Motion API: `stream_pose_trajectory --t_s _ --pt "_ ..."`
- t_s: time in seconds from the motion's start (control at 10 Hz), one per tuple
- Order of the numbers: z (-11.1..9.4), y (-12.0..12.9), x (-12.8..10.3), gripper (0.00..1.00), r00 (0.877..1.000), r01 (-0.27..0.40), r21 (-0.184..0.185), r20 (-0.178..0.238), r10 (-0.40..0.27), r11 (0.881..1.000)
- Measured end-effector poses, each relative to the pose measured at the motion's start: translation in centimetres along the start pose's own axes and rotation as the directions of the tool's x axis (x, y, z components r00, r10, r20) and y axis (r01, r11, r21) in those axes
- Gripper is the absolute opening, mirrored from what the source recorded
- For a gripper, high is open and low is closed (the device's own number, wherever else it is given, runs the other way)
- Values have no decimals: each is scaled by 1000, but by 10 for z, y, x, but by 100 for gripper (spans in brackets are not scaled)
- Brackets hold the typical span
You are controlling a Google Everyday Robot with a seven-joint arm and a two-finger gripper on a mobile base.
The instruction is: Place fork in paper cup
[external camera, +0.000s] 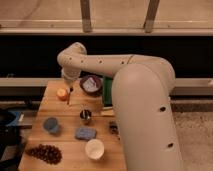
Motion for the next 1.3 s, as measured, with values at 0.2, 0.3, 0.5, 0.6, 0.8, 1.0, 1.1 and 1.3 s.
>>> stream_pose_trajectory --t_s 0.2,0.3,0.5,0.6,0.8,1.0,1.1,1.3 --pt "-3 -3 2 9 1000 -8 14 -10 8 1000" --pt "-4 -5 4 9 1000 -12 20 -17 12 1000" --pt "-7 -9 7 9 999 -18 32 -31 19 999" --pt "-8 -11 9 9 999 -22 36 -40 23 999" --pt "-12 -15 16 9 998 -37 45 -54 39 998" --pt "-19 -18 22 9 997 -49 55 -60 53 997" --pt "-24 -18 24 9 996 -51 62 -64 55 997" --pt "-32 -20 28 9 996 -55 76 -70 61 996"
